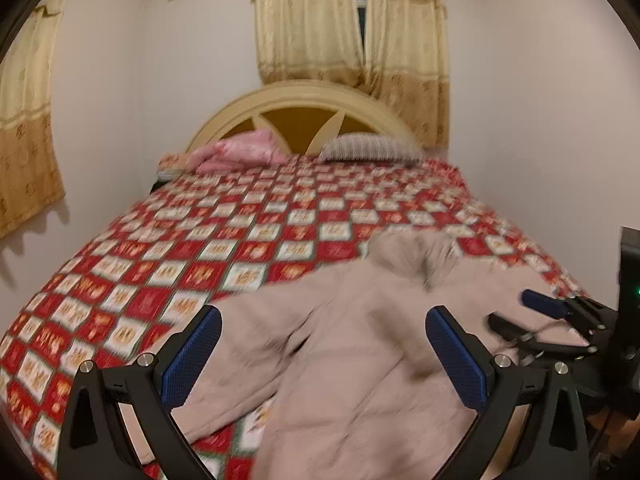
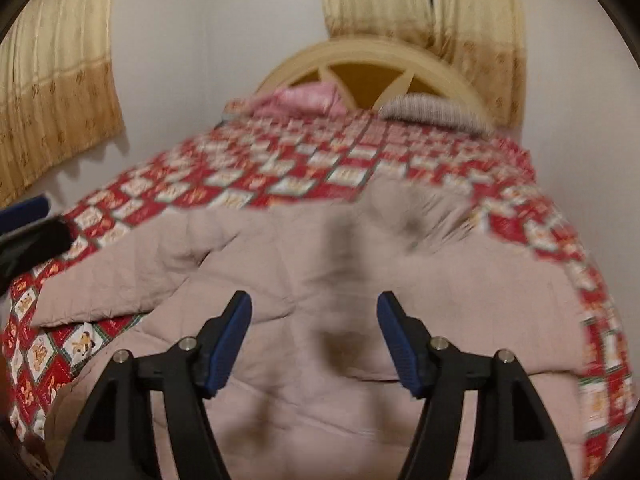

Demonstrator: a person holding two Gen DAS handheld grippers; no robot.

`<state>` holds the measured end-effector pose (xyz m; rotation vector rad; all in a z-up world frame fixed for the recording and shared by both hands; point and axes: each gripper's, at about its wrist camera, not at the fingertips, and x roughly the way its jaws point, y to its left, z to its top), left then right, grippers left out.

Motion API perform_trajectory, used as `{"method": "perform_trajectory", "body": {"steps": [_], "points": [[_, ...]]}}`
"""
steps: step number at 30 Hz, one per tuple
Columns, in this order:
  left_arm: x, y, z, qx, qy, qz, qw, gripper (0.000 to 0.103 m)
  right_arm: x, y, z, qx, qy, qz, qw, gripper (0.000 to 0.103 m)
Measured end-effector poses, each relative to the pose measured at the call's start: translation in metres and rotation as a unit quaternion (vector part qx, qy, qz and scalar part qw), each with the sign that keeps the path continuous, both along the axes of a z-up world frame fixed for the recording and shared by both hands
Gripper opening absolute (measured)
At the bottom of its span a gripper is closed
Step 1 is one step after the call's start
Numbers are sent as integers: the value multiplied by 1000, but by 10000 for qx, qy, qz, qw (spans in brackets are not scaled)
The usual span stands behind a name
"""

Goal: Fold large clothes

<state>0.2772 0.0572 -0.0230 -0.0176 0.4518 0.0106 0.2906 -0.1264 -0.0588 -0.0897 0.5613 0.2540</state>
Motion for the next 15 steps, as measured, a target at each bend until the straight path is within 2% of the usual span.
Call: {"method": "perform_trajectory", "body": {"steps": [2,4,6,8,10,12,15], "points": [[13,-27,4,-34,-47,-327,9994,102,3,-32,9,58,-141,-483,9987,56],[25,-52,0,-52,-71,-716,9974,102,16,-79,14,340,-127,-1193,9922,56],[44,-82,-15,160,-194,-956,9951,102,33,-124,14,673,-57,-1881,9798,56],[69,-106,-40,382,-98,-1134,9928,102,52,-160,7,944,55,-2323,9680,56],[90,-122,-63,638,62,-1084,9920,102,71,-183,-7,1151,252,-2585,9588,56],[115,-133,-91,961,374,-984,9898,102,81,-192,-19,1204,475,-2512,9592,56],[144,-127,-128,914,1051,-731,9876,102,100,-182,-48,1066,925,-2209,9650,56]]}}
